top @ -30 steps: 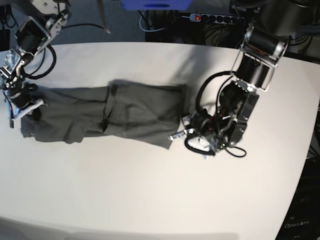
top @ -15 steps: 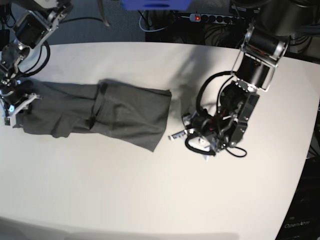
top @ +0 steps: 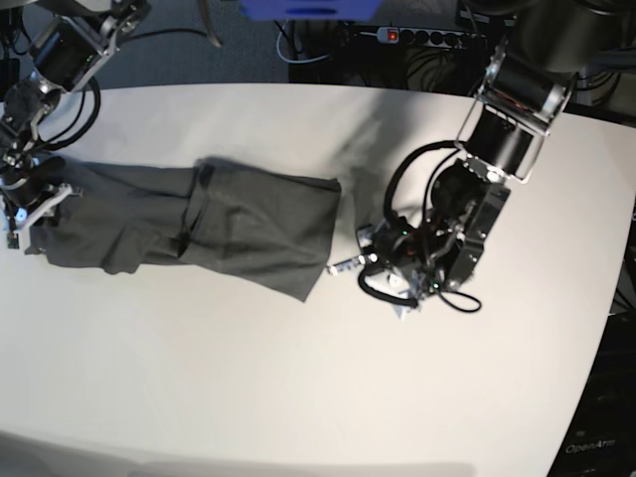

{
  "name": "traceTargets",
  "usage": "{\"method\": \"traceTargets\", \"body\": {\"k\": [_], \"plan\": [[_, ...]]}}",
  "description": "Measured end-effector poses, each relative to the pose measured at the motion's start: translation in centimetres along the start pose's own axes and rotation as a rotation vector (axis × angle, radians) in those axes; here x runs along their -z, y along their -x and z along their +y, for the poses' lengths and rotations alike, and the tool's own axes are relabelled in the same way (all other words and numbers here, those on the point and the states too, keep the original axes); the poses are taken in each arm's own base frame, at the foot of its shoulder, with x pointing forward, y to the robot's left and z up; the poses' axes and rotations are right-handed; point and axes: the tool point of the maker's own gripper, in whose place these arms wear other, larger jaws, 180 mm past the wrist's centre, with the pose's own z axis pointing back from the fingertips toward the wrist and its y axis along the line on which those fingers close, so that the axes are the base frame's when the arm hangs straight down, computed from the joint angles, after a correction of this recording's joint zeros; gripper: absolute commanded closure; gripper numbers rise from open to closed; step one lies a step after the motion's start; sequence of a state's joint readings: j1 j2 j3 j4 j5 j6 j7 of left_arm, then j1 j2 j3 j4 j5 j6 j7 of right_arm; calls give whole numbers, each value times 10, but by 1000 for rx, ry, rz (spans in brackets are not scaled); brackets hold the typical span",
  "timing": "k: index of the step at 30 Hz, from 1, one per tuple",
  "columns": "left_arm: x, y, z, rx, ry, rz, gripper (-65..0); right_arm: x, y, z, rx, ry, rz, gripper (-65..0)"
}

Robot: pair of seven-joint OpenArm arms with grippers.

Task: Fold the T-shirt properly
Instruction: 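Pinch the folded end with the left gripper and smooth it flat, then release the strip end with the right gripper and lift it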

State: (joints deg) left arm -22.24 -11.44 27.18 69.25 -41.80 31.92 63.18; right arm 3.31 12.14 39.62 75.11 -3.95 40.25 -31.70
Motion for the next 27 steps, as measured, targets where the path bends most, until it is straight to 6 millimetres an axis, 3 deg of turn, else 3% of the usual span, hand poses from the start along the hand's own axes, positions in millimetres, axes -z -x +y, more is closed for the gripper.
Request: {"method": "traceTargets", "body": {"k": [5,11,18,23,27], "plan": [[0,0,-1,1,2,1,-27,-2,-2,-7,-14,12,4,-181],[2,7,-13,6,24,20,-27,-6,-12,-25,-39,42,-12,-305],[4,13,-24,9,44,34,-27,-10,-18,-37,-56,63,-16,-318],[4,13,-24,9,46,36,-27,-11,-40,-50,-52,84,-61,-393],[4,13,-24,10,45,35,-27,-8,-33,-45,-35,74,-37,-411]]}}
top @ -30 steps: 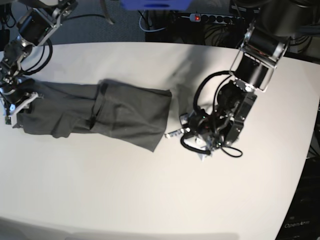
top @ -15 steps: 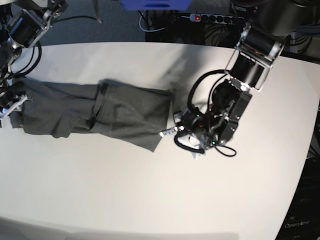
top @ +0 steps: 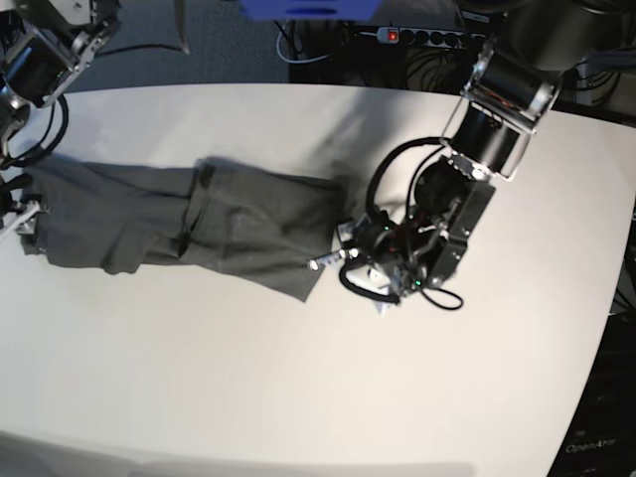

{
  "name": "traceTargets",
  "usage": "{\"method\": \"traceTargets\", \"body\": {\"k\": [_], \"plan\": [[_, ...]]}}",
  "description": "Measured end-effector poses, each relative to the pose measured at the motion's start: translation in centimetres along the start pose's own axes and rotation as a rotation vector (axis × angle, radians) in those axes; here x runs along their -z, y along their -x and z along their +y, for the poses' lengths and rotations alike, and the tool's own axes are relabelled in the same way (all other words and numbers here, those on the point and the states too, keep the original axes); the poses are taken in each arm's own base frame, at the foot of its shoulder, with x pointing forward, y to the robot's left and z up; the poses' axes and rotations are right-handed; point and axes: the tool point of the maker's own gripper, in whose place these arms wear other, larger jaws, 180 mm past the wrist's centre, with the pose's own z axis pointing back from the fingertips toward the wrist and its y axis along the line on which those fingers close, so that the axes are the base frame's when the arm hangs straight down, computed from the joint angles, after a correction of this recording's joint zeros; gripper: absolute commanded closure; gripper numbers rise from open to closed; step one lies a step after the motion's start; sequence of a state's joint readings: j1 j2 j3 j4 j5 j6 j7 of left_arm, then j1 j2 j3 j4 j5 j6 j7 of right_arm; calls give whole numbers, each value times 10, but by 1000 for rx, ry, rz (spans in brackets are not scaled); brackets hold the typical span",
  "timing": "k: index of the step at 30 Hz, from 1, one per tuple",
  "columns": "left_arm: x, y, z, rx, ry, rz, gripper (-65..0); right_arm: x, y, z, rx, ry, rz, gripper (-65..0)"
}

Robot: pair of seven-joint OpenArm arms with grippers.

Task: Fold the T-shirt properly
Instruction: 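Release the strip end with the right gripper and lift it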

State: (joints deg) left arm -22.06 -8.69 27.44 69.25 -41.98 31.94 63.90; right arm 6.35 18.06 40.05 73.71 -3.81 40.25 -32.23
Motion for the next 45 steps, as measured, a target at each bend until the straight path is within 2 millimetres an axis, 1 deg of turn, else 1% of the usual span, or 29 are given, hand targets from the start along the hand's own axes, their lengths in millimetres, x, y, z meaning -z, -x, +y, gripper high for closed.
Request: {"method": "traceTargets", "body": {"k": [2,6,8,11,14,17,21,24,27,29,33,37,39,42,45], "plan": [[0,0,0,0,0,1,-27,-1,1,-2,29,3,-9,-409],[0,0,0,0,-1,3,-27,-4,-6,-15,145,49,-61,-415],[0,0,0,0,-1,3,-27,-5,-8,-20,154,58,-69,-415],[0,0,0,0,-1,3,-27,-5,-8,-20,158,59,-68,-415],[0,0,0,0,-1,3,-27,-5,2,-19,160,54,-6,-415],[0,0,0,0,-1,3,-27,-7,22,-19,155,53,106,-415],[0,0,0,0,-1,3,-27,-16,32,-38,138,84,193,-415],[0,0,1,-1,-2,2,-27,-20,36,-45,129,95,234,-415],[0,0,2,-1,-3,2,-27,-18,36,-40,110,82,249,-415],[0,0,2,-1,-4,2,-27,-17,32,-37,113,72,238,-415],[0,0,2,-2,-4,2,-27,-17,34,-37,112,74,242,-415],[0,0,3,-5,-5,5,-27,-13,36,-26,127,54,242,-415],[0,0,3,-6,-3,5,-27,-11,32,-23,134,47,233,-415],[0,0,3,-6,-3,5,-27,-10,26,-23,137,48,219,-415],[0,0,3,-6,-4,5,-27,-9,27,-19,145,41,220,-415]]}}
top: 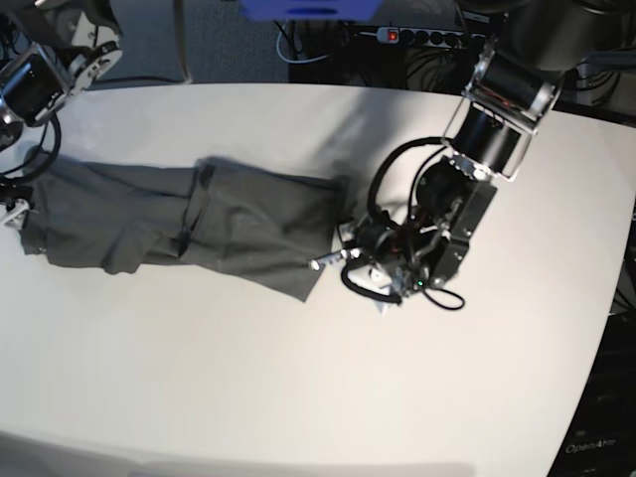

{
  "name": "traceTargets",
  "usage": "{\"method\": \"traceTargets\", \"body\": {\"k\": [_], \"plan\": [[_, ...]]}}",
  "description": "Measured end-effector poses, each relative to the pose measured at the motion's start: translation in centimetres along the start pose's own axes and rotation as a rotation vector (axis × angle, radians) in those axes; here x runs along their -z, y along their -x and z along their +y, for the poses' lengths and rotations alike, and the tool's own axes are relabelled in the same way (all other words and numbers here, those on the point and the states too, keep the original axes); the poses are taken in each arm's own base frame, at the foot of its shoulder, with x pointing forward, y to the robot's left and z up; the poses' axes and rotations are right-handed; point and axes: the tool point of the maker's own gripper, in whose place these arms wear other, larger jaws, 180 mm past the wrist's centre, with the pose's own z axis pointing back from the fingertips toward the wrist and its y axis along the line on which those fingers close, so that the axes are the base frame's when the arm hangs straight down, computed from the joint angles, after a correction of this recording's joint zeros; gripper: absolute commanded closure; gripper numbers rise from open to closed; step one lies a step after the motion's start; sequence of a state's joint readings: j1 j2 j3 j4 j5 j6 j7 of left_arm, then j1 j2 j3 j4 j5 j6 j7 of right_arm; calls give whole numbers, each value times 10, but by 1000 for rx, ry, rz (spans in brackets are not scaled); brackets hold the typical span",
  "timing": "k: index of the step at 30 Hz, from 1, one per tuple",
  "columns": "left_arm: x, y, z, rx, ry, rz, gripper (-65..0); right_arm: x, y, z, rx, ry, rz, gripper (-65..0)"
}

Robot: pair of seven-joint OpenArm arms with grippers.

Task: Fold the T-shirt properly
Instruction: 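Release the strip end with the right gripper and lift it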

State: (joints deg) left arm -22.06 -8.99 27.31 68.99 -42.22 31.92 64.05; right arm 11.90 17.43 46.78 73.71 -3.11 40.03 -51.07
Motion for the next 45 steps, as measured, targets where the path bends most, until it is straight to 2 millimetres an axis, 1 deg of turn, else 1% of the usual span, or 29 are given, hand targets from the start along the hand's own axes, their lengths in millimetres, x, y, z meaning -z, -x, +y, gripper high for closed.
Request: {"method": "traceTargets", "body": {"k": [12,19,26,34,36,37,40,41,45], "plan": [[0,0,0,0,0,-1,-27,3,-3,10,15,-20,-12,-414],[0,0,0,0,0,0,-27,8,3,26,33,-51,-9,-411],[0,0,0,0,0,0,-27,7,11,22,81,-45,-9,-411],[0,0,1,-2,0,-1,-27,7,12,20,93,-43,-10,-412],[0,0,0,-1,0,-1,-27,7,15,19,111,-44,-10,-412],[0,0,0,-2,0,-1,-27,10,17,19,127,-52,-8,-414],[0,-1,1,-2,0,-1,-27,23,33,28,172,-94,49,-415],[0,0,1,-3,-1,0,-27,26,31,30,187,-107,31,-415],[-1,-1,2,-6,-3,-1,-27,32,27,29,198,-122,7,-415]]}}
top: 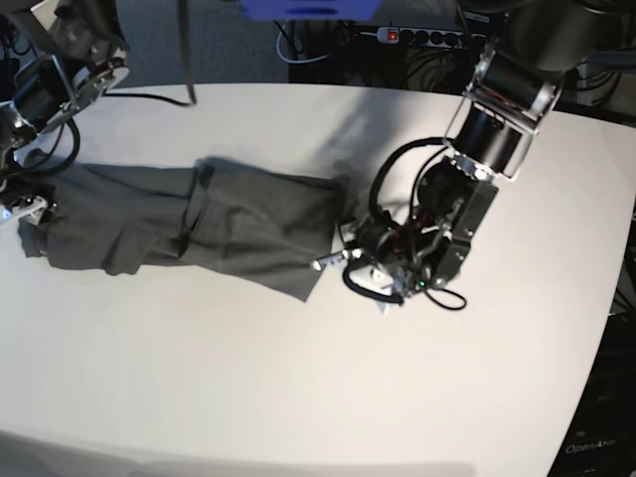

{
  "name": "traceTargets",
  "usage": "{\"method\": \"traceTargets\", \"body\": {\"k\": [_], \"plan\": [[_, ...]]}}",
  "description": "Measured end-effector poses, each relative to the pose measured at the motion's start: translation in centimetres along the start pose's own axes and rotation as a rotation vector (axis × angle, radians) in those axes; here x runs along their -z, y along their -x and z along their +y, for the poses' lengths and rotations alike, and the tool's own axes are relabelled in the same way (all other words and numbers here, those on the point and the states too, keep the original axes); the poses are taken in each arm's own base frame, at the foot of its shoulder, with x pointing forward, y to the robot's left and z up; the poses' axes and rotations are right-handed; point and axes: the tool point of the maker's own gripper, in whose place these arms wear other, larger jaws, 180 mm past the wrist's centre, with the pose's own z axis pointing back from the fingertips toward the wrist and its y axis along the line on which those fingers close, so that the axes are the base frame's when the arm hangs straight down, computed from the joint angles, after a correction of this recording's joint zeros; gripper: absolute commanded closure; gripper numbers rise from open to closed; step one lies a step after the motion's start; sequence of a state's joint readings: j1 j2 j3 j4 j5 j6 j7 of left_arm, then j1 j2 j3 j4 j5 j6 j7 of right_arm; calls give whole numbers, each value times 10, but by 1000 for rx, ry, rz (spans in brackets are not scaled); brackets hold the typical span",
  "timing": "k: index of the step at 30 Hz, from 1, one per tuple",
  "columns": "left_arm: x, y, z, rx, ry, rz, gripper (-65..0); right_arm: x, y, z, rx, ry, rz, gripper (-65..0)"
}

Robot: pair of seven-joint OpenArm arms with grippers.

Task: Fold the T-shirt properly
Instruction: 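Release the strip end with the right gripper and lift it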

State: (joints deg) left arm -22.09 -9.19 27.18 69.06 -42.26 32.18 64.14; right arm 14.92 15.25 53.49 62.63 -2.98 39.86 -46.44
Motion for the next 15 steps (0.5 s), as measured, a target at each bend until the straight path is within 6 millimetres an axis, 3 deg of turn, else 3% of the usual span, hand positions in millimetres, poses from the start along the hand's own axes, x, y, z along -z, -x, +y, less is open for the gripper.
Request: {"method": "traceTargets", "body": {"k": [11,13,15], "plan": [[0,0,0,0,-1,-1,-27,2,1,6,0,-10,-1,-403],[0,0,0,0,-1,-1,-27,3,1,9,-9,-15,-1,-353],[0,0,0,0,-1,-1,-27,5,-1,14,-31,-21,5,-251]]}}
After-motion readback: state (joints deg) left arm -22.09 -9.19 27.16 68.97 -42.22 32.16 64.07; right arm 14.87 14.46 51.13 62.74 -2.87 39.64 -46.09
